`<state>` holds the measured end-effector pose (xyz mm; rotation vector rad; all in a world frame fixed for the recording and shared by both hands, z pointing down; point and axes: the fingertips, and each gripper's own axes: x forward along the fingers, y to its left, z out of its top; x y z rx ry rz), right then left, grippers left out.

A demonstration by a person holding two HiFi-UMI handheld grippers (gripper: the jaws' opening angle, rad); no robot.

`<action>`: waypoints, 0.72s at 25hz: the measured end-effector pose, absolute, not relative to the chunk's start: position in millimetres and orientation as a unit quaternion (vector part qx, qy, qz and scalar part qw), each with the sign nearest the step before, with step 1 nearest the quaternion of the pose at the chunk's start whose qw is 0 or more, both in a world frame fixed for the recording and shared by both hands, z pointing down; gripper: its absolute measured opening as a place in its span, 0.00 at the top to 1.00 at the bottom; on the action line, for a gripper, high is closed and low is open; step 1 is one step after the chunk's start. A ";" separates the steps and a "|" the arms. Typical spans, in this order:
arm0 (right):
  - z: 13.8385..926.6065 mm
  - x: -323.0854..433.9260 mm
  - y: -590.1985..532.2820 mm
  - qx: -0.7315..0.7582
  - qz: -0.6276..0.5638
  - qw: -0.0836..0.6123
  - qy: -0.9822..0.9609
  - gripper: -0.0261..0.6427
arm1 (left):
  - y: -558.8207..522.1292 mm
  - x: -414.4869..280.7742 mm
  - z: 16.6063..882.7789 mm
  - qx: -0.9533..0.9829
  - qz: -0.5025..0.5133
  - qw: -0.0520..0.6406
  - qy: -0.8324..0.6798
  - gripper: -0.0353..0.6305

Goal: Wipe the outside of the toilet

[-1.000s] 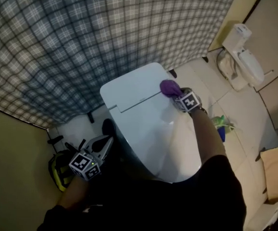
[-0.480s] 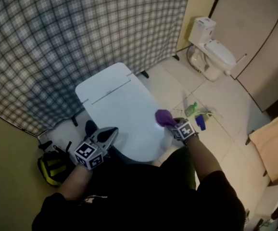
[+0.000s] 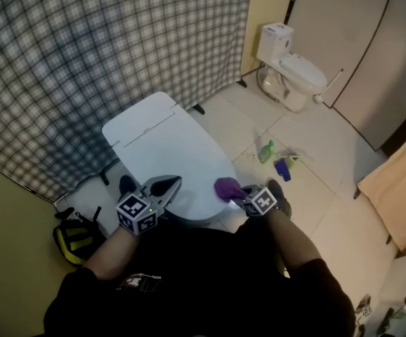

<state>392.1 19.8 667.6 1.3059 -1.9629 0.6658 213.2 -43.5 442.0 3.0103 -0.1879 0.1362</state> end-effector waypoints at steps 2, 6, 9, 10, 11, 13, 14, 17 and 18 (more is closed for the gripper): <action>656.8 392.5 29.1 0.507 0.254 0.314 -0.762 0.75 | -33.8 203.5 436.4 0.995 0.042 0.057 -0.070 0.94; 620.7 403.3 -2.2 0.533 0.250 0.262 -0.764 0.75 | -59.7 174.9 428.3 0.992 0.042 0.059 -0.102 0.94; 605.5 421.3 -50.8 0.556 0.245 0.240 -0.758 0.75 | -94.0 152.1 438.5 0.988 0.039 0.068 -0.132 0.94; 600.3 427.9 -68.8 0.561 0.240 0.237 -0.756 0.75 | -103.9 144.8 442.5 0.987 0.038 0.070 -0.143 0.94; 593.8 434.0 -88.3 0.565 0.233 0.235 -0.756 0.75 | -113.0 137.5 446.0 0.985 0.037 0.072 -0.154 0.94; 578.1 442.1 -130.0 0.571 0.223 0.231 -0.756 0.74 | -128.9 120.2 451.6 0.980 0.036 0.077 -0.177 0.94; 570.0 442.8 -151.2 0.574 0.220 0.228 -0.755 0.74 | -136.3 109.4 454.0 0.978 0.036 0.080 -0.188 0.94; 553.7 436.4 -219.6 0.579 0.209 0.234 -0.752 0.74 | -159.1 72.0 464.8 0.970 0.037 0.098 -0.220 0.94; 551.2 433.6 -244.3 0.579 0.203 0.242 -0.752 0.74 | -167.6 60.0 469.6 0.966 0.038 0.107 -0.232 0.94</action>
